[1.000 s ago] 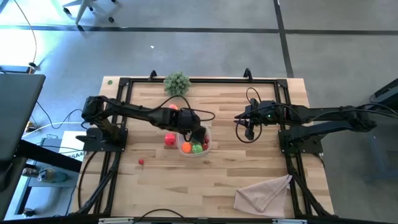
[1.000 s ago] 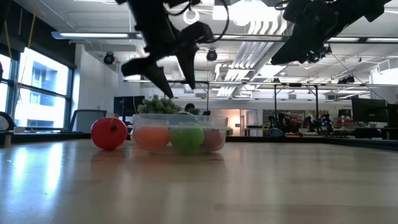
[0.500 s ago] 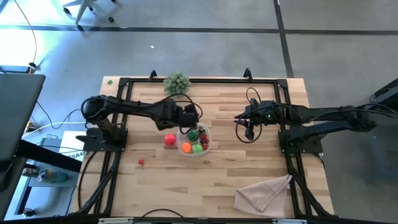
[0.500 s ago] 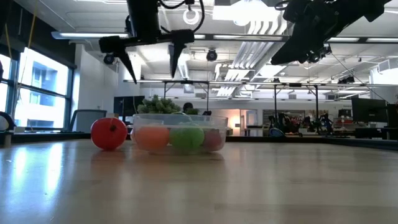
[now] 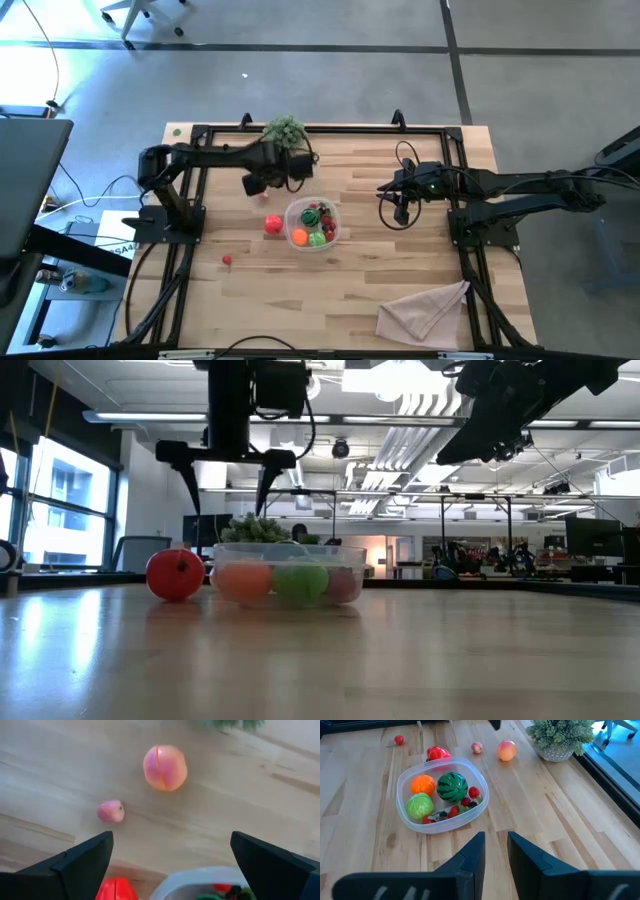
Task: Pick and placing Produce into tupperware
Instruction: Put the large peach into the transparent bin
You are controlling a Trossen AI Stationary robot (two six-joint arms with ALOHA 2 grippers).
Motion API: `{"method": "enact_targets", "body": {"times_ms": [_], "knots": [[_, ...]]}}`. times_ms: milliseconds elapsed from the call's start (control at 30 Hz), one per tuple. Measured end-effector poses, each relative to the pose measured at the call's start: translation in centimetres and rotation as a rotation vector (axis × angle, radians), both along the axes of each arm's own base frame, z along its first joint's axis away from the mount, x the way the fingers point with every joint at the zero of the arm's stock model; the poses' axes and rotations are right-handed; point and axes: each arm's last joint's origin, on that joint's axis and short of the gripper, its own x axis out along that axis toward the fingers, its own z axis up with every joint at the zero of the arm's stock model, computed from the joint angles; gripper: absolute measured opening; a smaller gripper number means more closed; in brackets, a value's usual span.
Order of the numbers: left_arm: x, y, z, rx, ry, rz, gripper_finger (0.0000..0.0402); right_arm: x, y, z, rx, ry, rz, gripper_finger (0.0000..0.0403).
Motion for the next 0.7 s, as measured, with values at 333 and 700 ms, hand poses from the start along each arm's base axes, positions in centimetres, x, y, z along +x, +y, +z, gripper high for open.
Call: {"method": "enact_targets", "body": {"times_ms": [333, 700], "knots": [[-0.9, 4.3, 0.0, -0.049, -0.089, -0.007, 0.0388, 0.0, 0.0, 0.0, 0.0, 0.0, 0.0, 0.0071], [-1.3, 6.0, -3.7, -0.102, -0.002, 0.032, 0.0388, 0.0, 0.0, 0.0, 0.001, 0.005, 0.0, 0.0071]]}}
